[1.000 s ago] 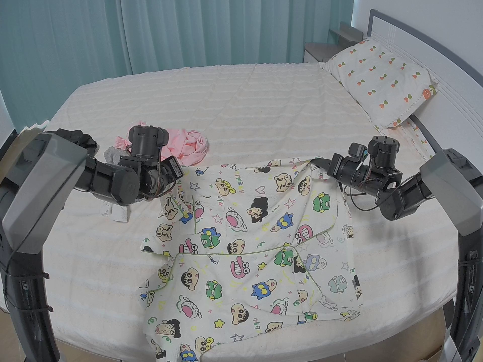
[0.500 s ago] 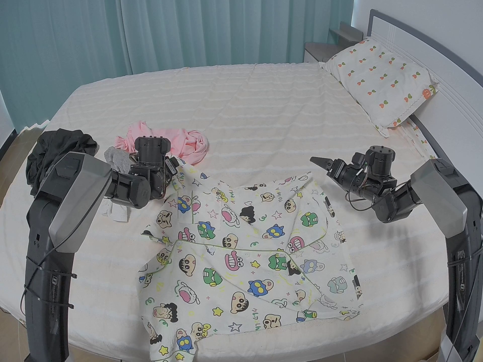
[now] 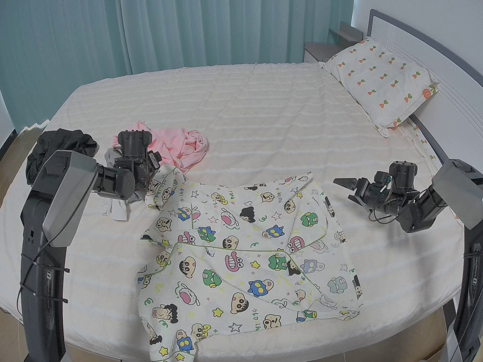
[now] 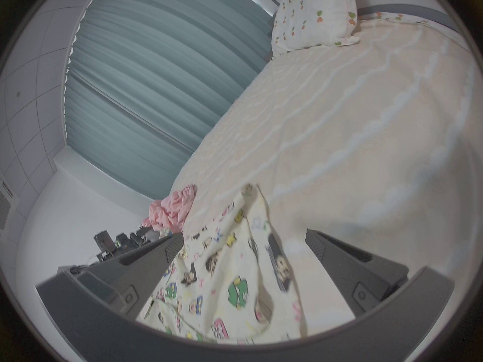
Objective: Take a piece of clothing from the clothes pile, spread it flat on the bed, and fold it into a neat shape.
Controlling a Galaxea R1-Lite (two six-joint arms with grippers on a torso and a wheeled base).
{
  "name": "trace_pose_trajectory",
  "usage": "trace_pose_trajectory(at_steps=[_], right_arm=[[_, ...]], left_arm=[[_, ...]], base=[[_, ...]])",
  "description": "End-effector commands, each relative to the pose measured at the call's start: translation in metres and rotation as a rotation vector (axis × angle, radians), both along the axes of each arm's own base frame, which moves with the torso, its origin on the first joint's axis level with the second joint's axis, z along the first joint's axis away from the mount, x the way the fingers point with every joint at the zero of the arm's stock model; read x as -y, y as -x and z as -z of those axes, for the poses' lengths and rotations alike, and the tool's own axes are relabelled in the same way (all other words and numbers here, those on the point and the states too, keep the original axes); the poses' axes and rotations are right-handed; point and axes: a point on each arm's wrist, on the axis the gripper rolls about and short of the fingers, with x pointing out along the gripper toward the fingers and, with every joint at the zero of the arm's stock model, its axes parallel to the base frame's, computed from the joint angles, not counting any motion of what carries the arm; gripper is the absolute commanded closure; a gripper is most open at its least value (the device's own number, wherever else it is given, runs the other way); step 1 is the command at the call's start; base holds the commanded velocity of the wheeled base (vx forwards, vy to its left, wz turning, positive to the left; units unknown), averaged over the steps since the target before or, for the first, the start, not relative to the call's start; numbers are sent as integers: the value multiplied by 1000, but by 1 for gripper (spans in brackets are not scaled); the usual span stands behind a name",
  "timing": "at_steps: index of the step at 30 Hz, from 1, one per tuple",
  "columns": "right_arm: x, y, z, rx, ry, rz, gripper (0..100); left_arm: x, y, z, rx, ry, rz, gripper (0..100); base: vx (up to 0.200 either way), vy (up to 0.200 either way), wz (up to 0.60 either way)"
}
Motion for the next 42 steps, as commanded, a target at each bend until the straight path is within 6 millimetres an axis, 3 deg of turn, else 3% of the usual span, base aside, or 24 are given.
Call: trace_pose_trajectory(at_steps=[1,4,8,10,12,13,14,17,24,30,42], right_arm=[[21,39,0,-41,27,-68,0],[20,46,7,-71,21,-99,0],[17,49,14,-95,16,-118,0],[14,50,21,-112,17,-130,0],[8,49,26,-122,19,-151,0],[8,49,26,-122,19,-151,0],[1,50,30,-126,23,-174,0],[-10,48,34,-135,24,-203,0],[-25,40,34,-173,26,-239,0],[-28,33,33,-219,27,-245,0],[-13,21,28,-208,40,-195,0]], left_arm=[[-24,36,-75,77,167,-39,0],[-24,73,-98,42,318,84,0],[-25,119,-111,-1,423,221,0],[-28,155,-107,-62,458,277,0],[-31,176,-103,-71,481,314,0],[-31,176,-103,-71,481,314,0],[-32,197,-95,-69,499,356,0],[-30,235,-80,-59,519,422,0],[-21,295,-64,-49,636,453,0],[-21,316,-54,-74,655,447,0],[-21,318,-50,-91,656,443,0]], base=[[0,0,0],[0,0,0],[0,0,0],[0,0,0],[0,0,0],[0,0,0],[0,0,0],[0,0,0],[0,0,0],[0,0,0],[0,0,0]])
